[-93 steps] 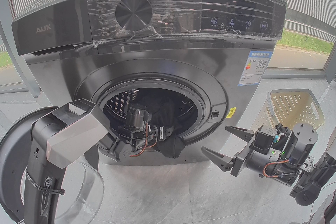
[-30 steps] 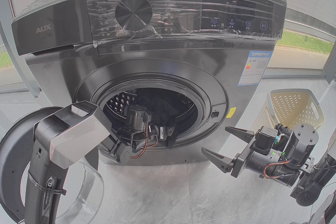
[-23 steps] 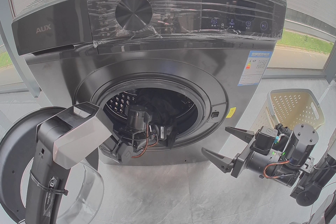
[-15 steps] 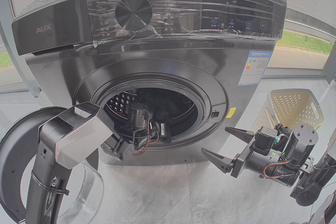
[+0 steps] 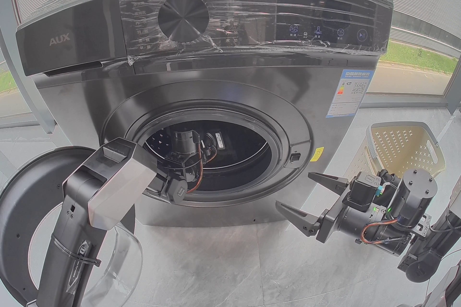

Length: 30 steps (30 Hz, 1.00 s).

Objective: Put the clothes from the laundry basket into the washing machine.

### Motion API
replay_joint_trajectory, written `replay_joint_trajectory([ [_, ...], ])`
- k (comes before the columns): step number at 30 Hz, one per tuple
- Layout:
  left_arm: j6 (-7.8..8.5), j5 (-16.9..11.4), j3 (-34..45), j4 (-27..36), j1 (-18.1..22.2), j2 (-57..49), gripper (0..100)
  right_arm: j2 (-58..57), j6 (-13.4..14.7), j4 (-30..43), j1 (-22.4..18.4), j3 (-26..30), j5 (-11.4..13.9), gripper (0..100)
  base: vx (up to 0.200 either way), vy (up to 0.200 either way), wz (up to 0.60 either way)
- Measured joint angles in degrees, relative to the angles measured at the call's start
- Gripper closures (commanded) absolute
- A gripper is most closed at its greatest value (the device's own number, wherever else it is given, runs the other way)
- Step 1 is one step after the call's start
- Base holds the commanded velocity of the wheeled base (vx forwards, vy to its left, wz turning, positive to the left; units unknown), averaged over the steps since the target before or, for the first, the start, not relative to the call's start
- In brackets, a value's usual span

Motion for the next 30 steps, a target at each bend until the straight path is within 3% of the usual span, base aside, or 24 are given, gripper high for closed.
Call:
replay_joint_trajectory([
  [6,0.11,1.26,-5.66,0.13,0.28,3.11,100,0.05,-0.09,-0.02,-0.02,0.09,0.09,0,0.000,0.000,0.00],
  [7,0.15,1.28,-6.01,0.22,0.30,3.46,0,0.05,-0.11,0.00,-0.02,0.17,0.11,0,0.000,0.000,0.00],
  [18,-0.02,0.99,-2.84,-0.22,-0.10,3.85,0,0.13,-0.11,0.00,-0.02,0.41,0.11,0,0.000,0.000,0.00],
  [30,0.99,-2.02,19.37,-2.24,-3.63,-5.57,0,-0.02,-0.13,-0.02,0.06,0.77,-0.02,0,0.000,0.000,0.00],
])
